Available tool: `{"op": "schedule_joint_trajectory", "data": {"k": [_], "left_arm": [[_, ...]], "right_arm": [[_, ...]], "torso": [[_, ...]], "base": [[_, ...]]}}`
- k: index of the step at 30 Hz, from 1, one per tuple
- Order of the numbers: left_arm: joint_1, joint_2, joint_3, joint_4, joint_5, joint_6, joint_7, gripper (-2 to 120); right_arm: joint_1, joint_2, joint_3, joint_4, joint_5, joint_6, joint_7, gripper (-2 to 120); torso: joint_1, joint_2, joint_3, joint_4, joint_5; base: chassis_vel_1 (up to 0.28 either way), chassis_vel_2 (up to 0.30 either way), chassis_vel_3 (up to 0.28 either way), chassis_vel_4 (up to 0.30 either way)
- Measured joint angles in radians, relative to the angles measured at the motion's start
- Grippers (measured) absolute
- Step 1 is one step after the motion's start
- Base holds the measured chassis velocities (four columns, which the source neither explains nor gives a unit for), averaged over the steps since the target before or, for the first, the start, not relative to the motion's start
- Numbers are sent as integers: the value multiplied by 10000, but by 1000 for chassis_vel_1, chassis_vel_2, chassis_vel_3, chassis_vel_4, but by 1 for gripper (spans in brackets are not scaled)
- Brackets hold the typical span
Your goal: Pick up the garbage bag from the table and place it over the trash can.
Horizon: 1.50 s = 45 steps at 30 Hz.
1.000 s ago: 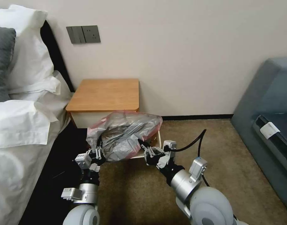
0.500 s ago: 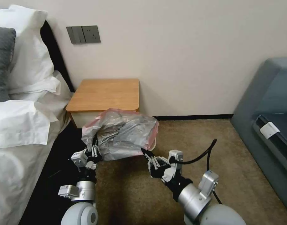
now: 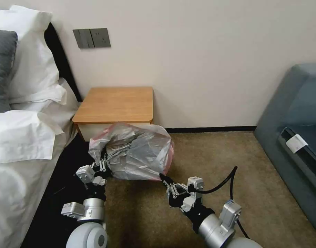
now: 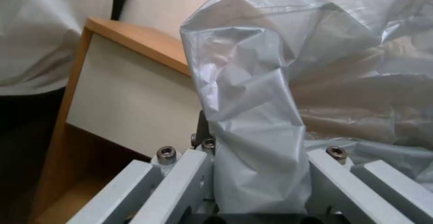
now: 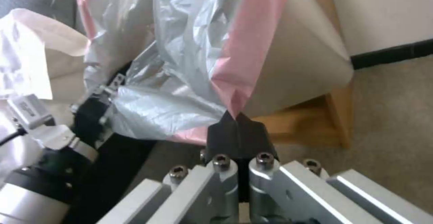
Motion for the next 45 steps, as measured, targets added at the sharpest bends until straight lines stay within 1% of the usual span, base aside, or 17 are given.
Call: {"op": "schedule_joint_trajectory", "data": {"k": [11,13,14,17,18,22,23,27,29,31,32,35,37,38,41,44,45], "left_arm": [[89,23,-17,-201,-213,146,-91,7],[56,47,-97,-146,-213,171,-124,7],[56,47,-97,-146,-213,171,-124,7],[-34,76,-165,25,-250,203,-174,7],[-34,76,-165,25,-250,203,-174,7],[-113,131,-218,181,-332,210,-199,7],[-113,131,-218,181,-332,210,-199,7],[-47,186,-174,181,-318,194,-181,7],[-43,190,-161,182,-304,192,-177,7],[-34,192,-108,181,-255,187,-165,7],[-34,192,-108,181,-255,187,-165,7],[-21,185,-87,173,-227,187,-160,7],[35,170,-23,146,-125,173,-132,7],[90,143,20,130,-40,152,-108,7],[128,122,31,109,24,136,-69,7],[156,120,31,104,56,127,-46,7],[166,119,18,101,62,122,-40,7]], "right_arm": [[-235,91,229,-261,-943,314,-492,0],[-613,26,391,-75,-1512,529,-940,10],[-613,26,391,-75,-1512,529,-940,10],[-1213,-329,436,270,-2021,666,-1143,22],[-1213,-329,436,270,-2021,666,-1143,22],[-1450,-746,663,415,-2646,977,-1260,42],[-1450,-746,663,415,-2646,977,-1260,42],[-261,-744,1240,110,-3269,1619,-1662,59],[-33,-794,1295,38,-3293,1662,-1753,62],[719,-1140,1362,-303,-3498,1886,-1998,74],[719,-1140,1362,-303,-3498,1886,-1998,74],[1074,-1337,1364,-530,-3636,1990,-2081,82],[1627,-1551,1304,-868,-3580,2007,-2117,95],[2037,-1629,1254,-1196,-3492,2006,-2139,98],[2457,-1683,1213,-1576,-3446,2018,-2225,100],[2762,-1731,1134,-1834,-3284,1997,-2245,96],[2894,-1747,1069,-1934,-3091,1893,-2242,91]], "torso": [[0,0,0,1,0],[0,0,0,1,2],[0,0,0,1,2],[0,-1,1,0,0],[0,-1,1,0,0],[0,0,0,-1,-1],[0,0,0,-1,-1],[0,0,1,1,2],[1,0,1,0,3],[0,0,1,1,1],[0,0,1,1,1],[0,0,2,1,1],[0,0,1,0,1],[1,0,1,0,-1],[1,-1,2,1,2],[0,0,1,1,0],[0,0,1,1,0]], "base": [[0,0,0,0],[0,0,0,0],[0,0,0,0],[0,0,0,0],[0,0,0,0],[0,0,0,0],[0,0,0,0],[0,0,0,0],[0,0,0,0],[0,0,0,0],[0,0,0,0],[0,0,0,0],[0,0,0,0],[0,0,0,0],[0,0,0,0],[0,0,0,0],[0,0,0,0]]}}
